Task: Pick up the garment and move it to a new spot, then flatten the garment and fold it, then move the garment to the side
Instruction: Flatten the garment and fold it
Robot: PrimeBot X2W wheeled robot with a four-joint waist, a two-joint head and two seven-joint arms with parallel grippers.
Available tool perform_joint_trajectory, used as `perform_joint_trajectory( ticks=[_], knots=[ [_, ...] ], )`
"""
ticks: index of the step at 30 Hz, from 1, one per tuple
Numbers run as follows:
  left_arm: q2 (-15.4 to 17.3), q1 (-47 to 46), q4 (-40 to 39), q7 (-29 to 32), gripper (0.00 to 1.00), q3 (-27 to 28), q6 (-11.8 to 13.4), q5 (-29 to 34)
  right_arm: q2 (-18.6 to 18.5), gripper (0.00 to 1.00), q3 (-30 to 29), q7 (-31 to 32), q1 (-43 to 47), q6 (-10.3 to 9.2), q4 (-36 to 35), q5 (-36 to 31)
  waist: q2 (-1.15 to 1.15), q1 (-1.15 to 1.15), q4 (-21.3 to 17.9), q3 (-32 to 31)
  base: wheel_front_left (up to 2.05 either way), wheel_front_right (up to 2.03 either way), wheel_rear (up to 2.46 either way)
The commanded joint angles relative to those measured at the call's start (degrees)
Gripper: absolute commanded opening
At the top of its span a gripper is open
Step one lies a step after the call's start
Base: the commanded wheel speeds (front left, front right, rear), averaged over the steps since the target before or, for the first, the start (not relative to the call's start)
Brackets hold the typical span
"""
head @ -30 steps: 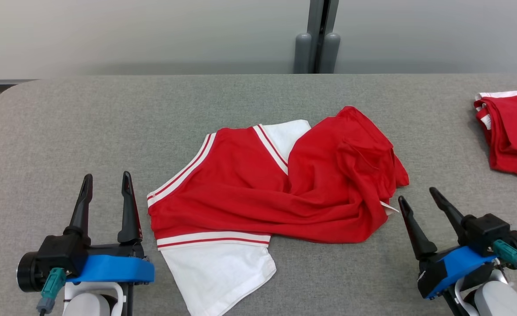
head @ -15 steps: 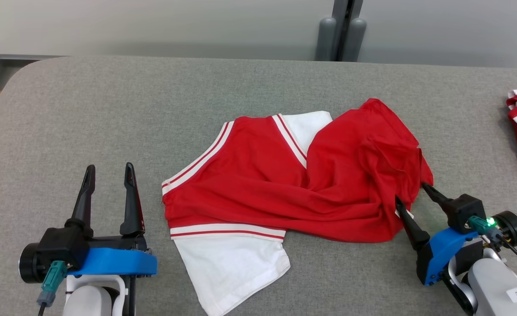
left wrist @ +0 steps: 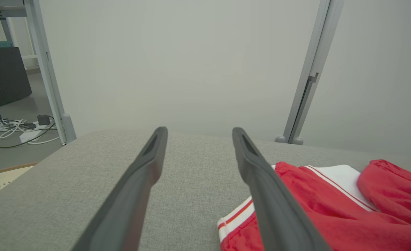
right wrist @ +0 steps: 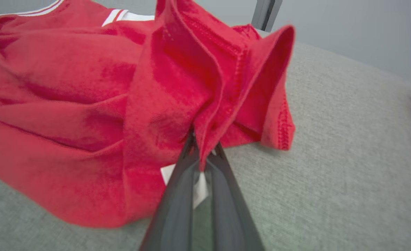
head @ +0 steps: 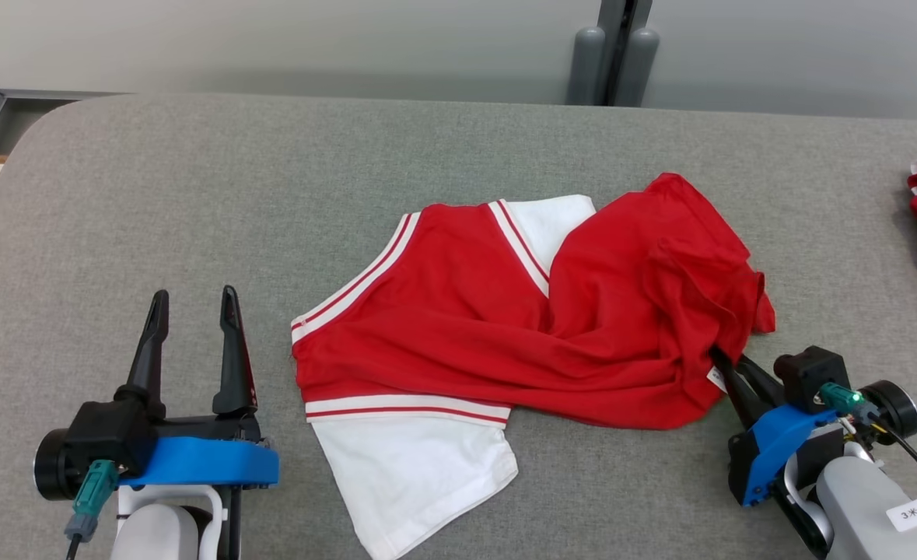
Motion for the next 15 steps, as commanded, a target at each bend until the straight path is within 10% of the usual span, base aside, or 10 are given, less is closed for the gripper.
perform_joint_trajectory(
  ticks=[1,15],
  knots=[
    [-0.05,-0.14,0.01,-0.23,1.0,0.42,0.29,0.08,0.05,0.0,-0.49,-1.16,-0.18,0.01,0.18,0.89,0.0,0.0,-0.48,-0.56,0.0,0.0,0.0],
    [-0.05,2.84,0.5,-0.23,1.0,0.52,0.03,0.09,-0.27,0.0,-5.68,2.0,13.27,0.01,-12.62,6.74,0.0,0.0,-5.13,-4.3,0.0,0.0,0.0]
  ],
)
